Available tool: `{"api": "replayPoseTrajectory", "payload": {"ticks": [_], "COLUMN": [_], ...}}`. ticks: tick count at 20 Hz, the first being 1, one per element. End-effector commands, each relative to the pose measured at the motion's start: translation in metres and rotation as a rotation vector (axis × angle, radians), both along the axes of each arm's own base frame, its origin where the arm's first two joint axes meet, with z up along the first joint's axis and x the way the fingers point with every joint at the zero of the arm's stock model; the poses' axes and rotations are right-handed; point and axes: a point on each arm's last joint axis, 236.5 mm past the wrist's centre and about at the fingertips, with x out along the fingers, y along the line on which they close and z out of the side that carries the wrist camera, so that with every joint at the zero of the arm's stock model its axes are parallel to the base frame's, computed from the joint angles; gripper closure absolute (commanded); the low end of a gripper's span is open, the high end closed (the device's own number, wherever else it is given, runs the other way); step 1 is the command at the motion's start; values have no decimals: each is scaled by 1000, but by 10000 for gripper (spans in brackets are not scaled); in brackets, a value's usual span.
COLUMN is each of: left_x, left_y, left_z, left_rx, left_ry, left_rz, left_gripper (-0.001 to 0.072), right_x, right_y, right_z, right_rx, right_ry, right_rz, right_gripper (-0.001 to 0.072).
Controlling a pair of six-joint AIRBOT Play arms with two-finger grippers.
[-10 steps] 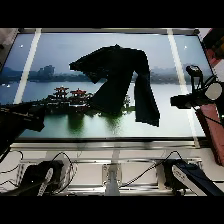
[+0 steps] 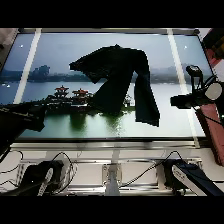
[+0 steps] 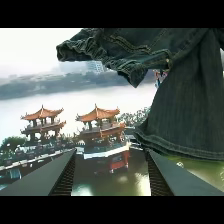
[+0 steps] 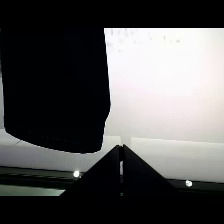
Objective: Fold the clothes and pants, and hang the long-sleeved shirts on hangers.
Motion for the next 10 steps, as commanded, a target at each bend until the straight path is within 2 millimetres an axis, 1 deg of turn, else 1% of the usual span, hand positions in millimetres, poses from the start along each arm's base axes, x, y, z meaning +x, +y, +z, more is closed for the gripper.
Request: {"api": "replayPoseTrajectory", "payload": {"ticks": [1, 2, 3, 4, 6, 8, 10], "left_x": [0, 1, 2, 5, 14, 31, 57], "left_y": [0, 0, 0, 0, -2, -3, -5], "left_z": [-1, -2, -8, -20, -55, -83, -103], "left_rx": [1, 1, 0, -8, -45, -115, -193], "left_ry": [2, 6, 22, 60, 176, 294, 357], "left_rz": [0, 0, 2, 8, 37, 96, 162], "left_gripper": [237, 237, 236, 236, 236, 236, 216], "right_x": [0, 0, 0, 0, 0, 0, 0], "right_y": [0, 0, 0, 0, 0, 0, 0], "right_z": [0, 0, 0, 0, 0, 0, 0], "right_rx": [0, 0, 0, 0, 0, 0, 0], "right_ry": [0, 0, 0, 0, -1, -1, -1], "right_rz": [0, 0, 0, 0, 0, 0, 0], "right_gripper": [691, 691, 690, 691, 691, 691, 690]}}
